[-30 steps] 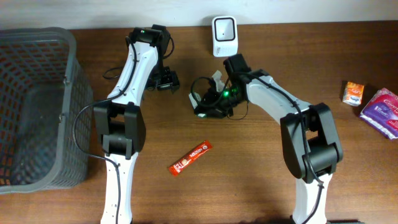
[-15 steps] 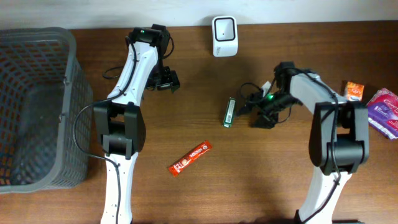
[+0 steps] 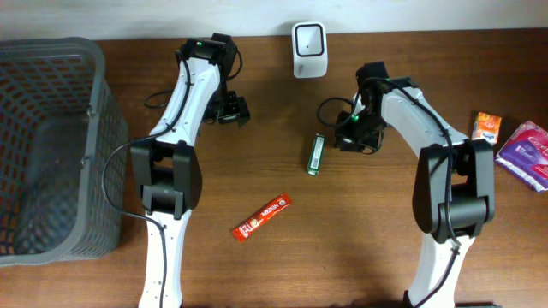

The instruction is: Scan the item barcode

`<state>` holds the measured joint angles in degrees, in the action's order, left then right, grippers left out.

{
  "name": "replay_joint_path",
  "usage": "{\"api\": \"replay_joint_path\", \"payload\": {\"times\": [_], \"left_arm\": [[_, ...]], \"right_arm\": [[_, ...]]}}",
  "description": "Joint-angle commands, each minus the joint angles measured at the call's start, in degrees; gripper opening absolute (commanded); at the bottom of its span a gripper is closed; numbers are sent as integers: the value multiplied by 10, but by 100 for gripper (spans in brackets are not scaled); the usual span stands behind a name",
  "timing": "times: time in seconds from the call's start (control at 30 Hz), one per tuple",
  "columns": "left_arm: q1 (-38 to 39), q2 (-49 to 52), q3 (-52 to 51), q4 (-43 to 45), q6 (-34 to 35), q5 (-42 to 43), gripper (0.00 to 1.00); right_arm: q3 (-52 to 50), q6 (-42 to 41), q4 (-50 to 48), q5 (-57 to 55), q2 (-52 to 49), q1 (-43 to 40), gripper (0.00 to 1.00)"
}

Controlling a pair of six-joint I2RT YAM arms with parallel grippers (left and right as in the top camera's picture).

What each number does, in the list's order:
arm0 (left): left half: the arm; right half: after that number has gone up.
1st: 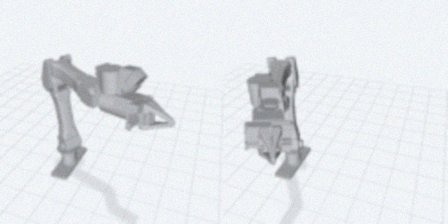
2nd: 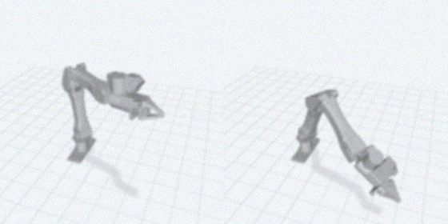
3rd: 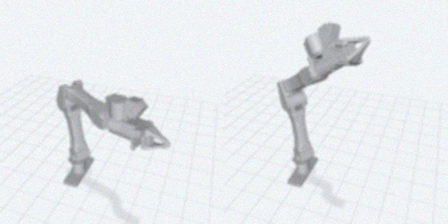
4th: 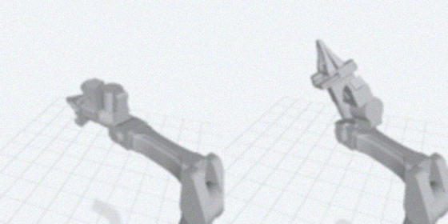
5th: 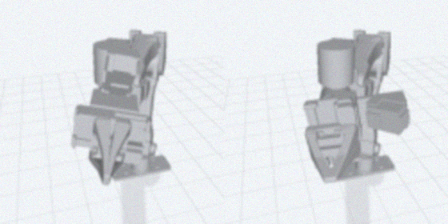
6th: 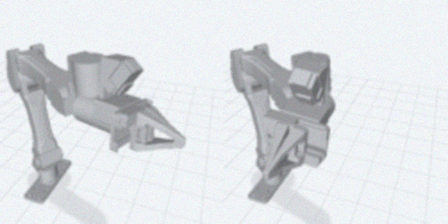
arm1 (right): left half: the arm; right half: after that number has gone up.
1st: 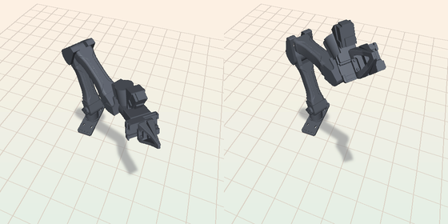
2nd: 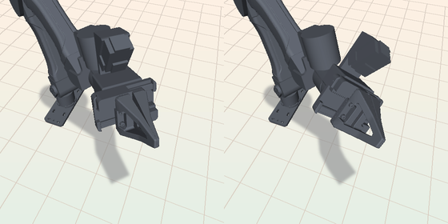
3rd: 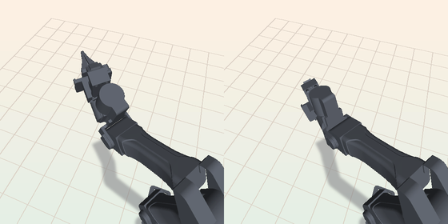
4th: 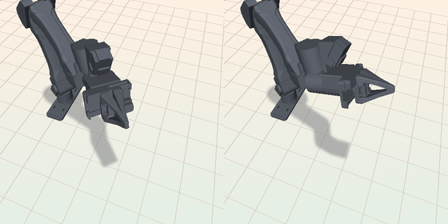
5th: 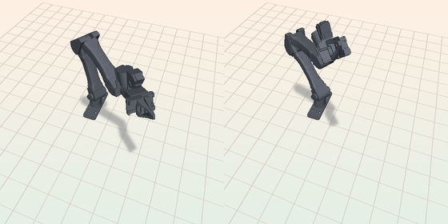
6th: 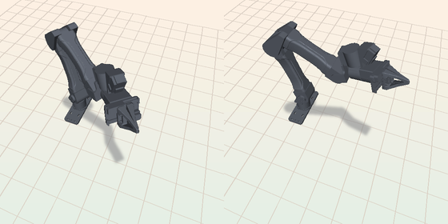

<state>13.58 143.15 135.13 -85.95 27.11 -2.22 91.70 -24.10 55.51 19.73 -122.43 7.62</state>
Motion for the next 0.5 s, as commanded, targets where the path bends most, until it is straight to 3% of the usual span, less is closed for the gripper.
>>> {"api": "replay_joint_path", "payload": {"times": [0.0,0.23,0.33,0.47], "left_arm": [[1,2,8,2,7,-6,99],[2,2,8,2,7,-6,99],[2,2,8,1,7,-6,99],[11,3,8,0,7,-2,99]], "right_arm": [[-40,-5,-24,-8,-2,26,10],[-71,-51,-114,48,-2,94,10],[-71,-52,-142,130,-2,98,7],[-45,4,-99,141,-2,75,10]]}}
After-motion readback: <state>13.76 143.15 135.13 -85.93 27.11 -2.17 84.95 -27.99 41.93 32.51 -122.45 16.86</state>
